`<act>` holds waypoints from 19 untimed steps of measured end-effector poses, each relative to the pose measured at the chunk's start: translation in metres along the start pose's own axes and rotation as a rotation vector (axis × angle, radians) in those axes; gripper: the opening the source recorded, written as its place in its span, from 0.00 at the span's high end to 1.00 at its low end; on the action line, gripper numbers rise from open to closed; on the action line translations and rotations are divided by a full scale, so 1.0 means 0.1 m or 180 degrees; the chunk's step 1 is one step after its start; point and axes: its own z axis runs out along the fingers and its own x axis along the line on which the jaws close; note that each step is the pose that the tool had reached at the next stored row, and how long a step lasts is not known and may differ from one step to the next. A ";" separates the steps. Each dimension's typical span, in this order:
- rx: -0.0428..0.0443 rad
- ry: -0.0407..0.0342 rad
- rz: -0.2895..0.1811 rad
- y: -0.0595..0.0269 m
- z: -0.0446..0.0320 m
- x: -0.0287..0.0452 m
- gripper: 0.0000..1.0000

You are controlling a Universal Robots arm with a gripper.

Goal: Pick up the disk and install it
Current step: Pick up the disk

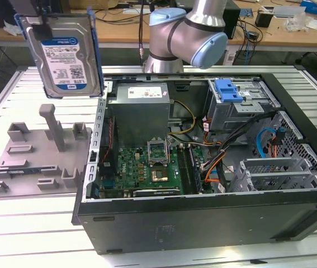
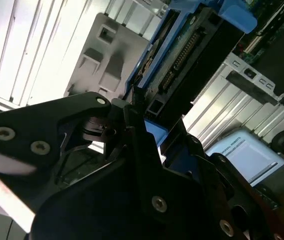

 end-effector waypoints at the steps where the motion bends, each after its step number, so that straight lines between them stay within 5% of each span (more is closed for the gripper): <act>1: 0.0000 -0.0003 0.0000 -0.088 -0.006 0.043 0.63; 15: 0.0001 -0.0023 -0.0001 -0.818 -0.060 0.409 0.63; 19: 0.0001 -0.0026 0.0000 -1.100 -0.068 0.565 0.63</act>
